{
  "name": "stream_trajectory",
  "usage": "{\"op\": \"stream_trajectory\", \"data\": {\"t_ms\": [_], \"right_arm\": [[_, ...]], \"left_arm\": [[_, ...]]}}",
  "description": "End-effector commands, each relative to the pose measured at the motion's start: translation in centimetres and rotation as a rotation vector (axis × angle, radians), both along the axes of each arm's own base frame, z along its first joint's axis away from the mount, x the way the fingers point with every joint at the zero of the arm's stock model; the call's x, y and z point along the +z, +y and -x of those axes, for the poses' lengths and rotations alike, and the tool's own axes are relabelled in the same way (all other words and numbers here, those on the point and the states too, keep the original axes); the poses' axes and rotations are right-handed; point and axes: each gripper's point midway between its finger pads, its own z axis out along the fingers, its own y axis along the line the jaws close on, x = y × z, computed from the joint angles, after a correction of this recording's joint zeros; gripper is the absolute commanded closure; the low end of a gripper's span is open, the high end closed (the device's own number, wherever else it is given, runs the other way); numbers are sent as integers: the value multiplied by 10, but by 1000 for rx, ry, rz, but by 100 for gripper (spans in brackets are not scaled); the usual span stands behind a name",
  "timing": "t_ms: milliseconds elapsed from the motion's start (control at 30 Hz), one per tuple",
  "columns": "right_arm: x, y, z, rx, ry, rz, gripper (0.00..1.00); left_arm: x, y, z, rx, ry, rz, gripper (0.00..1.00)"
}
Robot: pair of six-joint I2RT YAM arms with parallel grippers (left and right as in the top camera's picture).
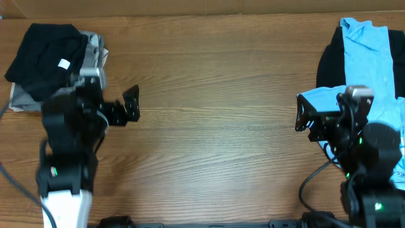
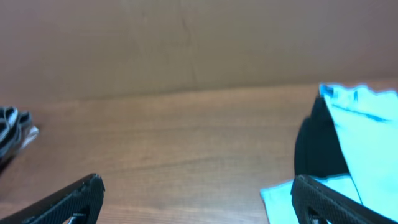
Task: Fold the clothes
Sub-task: 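Move the right gripper to the light-blue T-shirt edge and grasp it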
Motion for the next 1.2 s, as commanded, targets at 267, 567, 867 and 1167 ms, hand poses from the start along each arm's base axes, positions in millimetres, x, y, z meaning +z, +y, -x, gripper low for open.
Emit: {"op": "stream_trajectory", "data": {"t_ms": [267, 567, 867, 1167], "right_arm": [[-40, -4, -53, -12, 376, 1, 0], [-112, -8, -90, -23, 563, -5, 4], [-186, -54, -111, -210, 726, 20, 15], [-248, -63, -111, -249, 873, 51, 22]], "left_arm": [[-17, -8, -60, -110, 221, 7, 0], [-92, 3, -88, -68, 406, 1, 0], [-143, -1, -96, -96, 530, 33, 0], [-142, -1, -103, -95, 504, 29, 0]]}}
